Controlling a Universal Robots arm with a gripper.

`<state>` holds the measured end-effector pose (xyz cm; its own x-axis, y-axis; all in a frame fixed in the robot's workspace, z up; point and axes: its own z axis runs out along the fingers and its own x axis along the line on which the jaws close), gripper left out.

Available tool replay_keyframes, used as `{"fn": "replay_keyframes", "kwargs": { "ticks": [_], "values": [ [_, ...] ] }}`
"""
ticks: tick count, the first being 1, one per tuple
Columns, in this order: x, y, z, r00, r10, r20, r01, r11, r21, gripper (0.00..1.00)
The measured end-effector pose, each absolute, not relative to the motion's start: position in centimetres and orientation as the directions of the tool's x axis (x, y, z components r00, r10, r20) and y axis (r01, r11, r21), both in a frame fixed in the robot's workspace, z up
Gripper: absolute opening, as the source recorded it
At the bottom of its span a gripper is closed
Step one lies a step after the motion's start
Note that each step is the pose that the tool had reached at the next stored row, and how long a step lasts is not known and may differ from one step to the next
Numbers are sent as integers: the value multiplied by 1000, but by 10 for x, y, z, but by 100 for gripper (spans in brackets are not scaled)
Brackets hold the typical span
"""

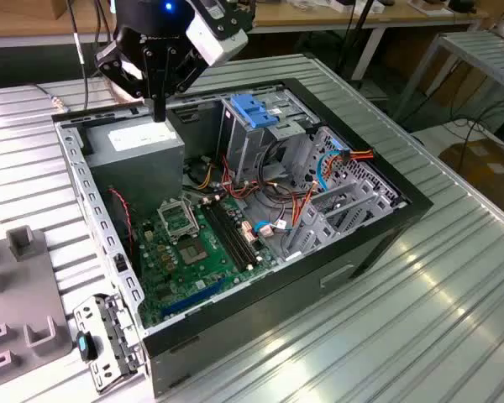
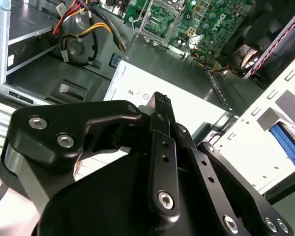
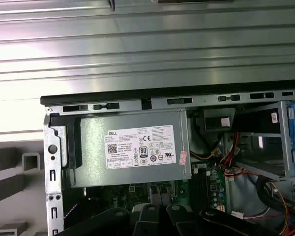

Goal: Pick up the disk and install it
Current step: 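Reach for the disk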

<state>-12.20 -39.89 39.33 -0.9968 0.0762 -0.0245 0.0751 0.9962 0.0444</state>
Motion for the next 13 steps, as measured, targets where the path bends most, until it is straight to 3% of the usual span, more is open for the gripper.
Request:
{"fn": "replay_keyframes", "kwargs": {
  "ticks": [13],
  "values": [
    [-126, -399, 393, -997, 76, -24, 75, 996, 44, 11]
  ]
}}
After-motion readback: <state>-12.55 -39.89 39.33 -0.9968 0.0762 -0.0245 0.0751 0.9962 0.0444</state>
